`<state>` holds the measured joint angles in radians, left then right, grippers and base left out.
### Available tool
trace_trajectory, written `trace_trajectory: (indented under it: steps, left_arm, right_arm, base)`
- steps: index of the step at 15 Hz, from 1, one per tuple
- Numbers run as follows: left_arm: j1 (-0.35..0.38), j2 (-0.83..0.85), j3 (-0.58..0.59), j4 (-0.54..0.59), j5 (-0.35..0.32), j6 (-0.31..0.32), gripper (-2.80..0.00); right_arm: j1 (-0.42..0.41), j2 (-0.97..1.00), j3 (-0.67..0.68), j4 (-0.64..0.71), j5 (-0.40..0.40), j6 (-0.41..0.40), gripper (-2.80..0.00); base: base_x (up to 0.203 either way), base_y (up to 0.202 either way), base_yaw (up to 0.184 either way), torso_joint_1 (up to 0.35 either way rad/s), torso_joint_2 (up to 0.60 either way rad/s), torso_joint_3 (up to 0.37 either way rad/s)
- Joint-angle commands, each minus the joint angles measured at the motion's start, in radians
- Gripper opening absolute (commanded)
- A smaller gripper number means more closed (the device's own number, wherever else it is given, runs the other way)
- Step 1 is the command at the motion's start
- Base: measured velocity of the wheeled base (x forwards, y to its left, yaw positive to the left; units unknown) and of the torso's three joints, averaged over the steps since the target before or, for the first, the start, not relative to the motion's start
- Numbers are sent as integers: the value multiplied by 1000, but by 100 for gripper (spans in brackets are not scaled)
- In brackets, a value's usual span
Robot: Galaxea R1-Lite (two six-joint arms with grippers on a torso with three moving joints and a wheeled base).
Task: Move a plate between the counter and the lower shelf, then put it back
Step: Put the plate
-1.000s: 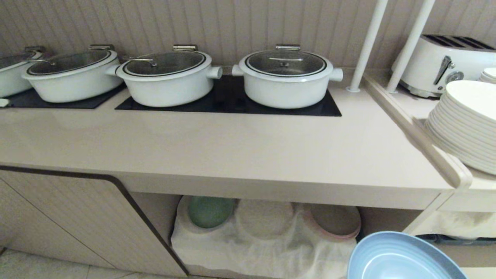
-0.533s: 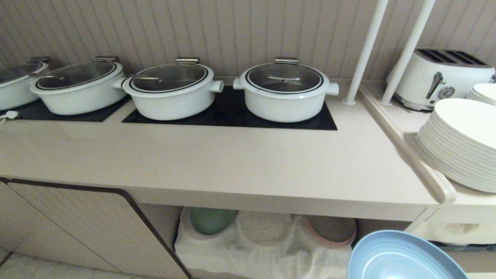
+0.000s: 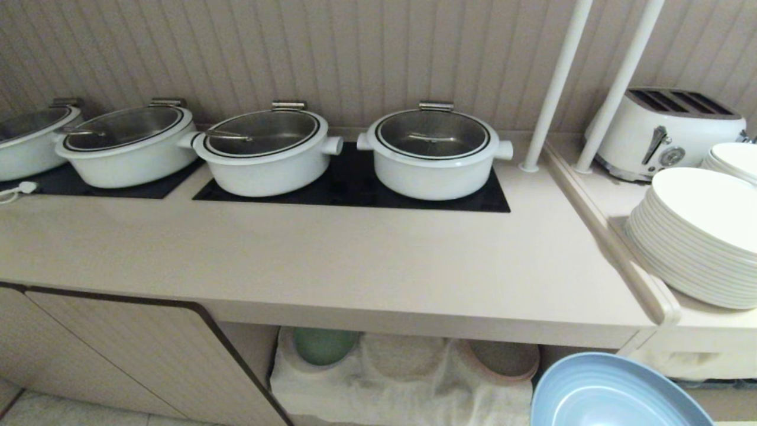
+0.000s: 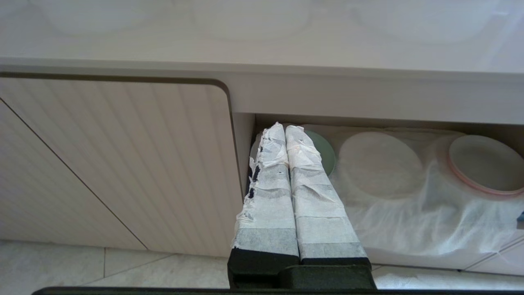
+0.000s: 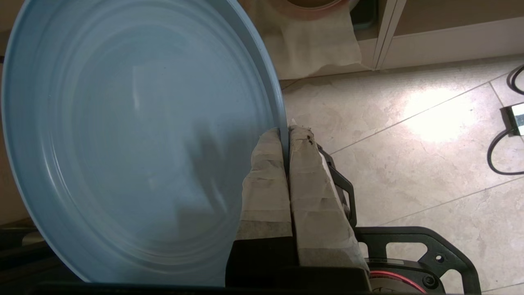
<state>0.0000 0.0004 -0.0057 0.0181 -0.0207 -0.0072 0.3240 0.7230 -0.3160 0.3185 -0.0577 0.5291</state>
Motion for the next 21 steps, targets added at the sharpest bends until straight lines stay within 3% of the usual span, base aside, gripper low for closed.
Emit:
trace_trajectory:
  steps: [1,21]
  left_arm:
    - [0,0,0,0,-1,0,-280]
    - [0,0,0,0,-1,0,-280]
  right_arm:
    - [1,1,1,2,-1,3,-280]
    - [22,10,-5,2,-5,2,-280]
  base:
    - [0,0,0,163,-327,-174]
    - [0,0,0,19,-41,-21]
